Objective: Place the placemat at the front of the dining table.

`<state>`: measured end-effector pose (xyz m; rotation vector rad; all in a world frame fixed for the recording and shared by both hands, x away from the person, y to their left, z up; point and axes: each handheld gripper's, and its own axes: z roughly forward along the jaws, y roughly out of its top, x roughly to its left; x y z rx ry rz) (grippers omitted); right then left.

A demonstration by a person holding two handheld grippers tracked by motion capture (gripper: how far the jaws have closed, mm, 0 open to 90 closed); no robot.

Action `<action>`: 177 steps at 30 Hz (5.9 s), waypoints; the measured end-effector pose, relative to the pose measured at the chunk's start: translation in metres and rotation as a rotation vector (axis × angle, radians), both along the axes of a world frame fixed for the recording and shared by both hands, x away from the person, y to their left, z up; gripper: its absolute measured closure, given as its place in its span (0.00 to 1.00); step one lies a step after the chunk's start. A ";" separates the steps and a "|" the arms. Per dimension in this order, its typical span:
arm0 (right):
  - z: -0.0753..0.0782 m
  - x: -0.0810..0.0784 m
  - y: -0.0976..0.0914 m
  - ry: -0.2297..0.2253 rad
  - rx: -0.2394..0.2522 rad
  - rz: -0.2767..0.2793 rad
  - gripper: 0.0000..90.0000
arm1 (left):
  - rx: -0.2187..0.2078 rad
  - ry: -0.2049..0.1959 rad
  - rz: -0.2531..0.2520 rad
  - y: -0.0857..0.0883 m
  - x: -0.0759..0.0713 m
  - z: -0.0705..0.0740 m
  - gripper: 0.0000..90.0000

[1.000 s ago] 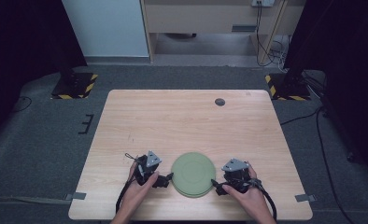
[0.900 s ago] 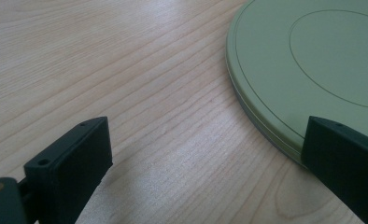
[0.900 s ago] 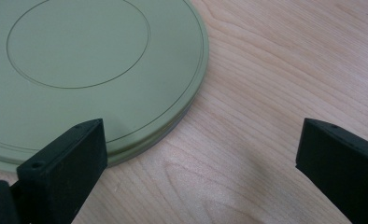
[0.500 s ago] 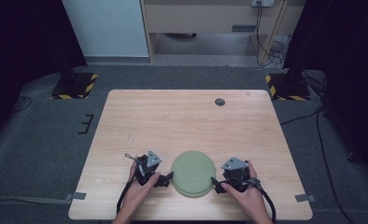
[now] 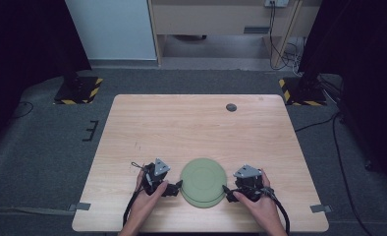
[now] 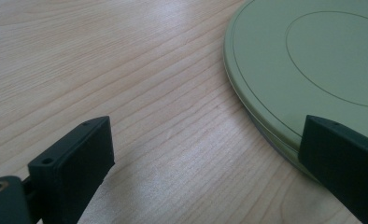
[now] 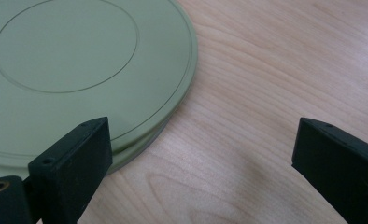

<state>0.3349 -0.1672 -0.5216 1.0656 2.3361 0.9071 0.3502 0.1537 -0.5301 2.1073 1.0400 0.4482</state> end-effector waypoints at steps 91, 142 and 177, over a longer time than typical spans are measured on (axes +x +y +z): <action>-0.001 0.003 0.011 -0.061 -0.023 -0.044 0.05 | -0.002 -0.027 0.034 -0.007 0.002 -0.003 0.00; 0.024 0.083 0.026 0.153 -0.096 0.073 0.27 | 0.012 -0.027 0.022 -0.013 0.002 -0.002 0.01; 0.013 0.117 0.038 0.304 0.060 0.123 0.30 | 0.024 -0.053 0.028 -0.019 0.002 0.004 0.03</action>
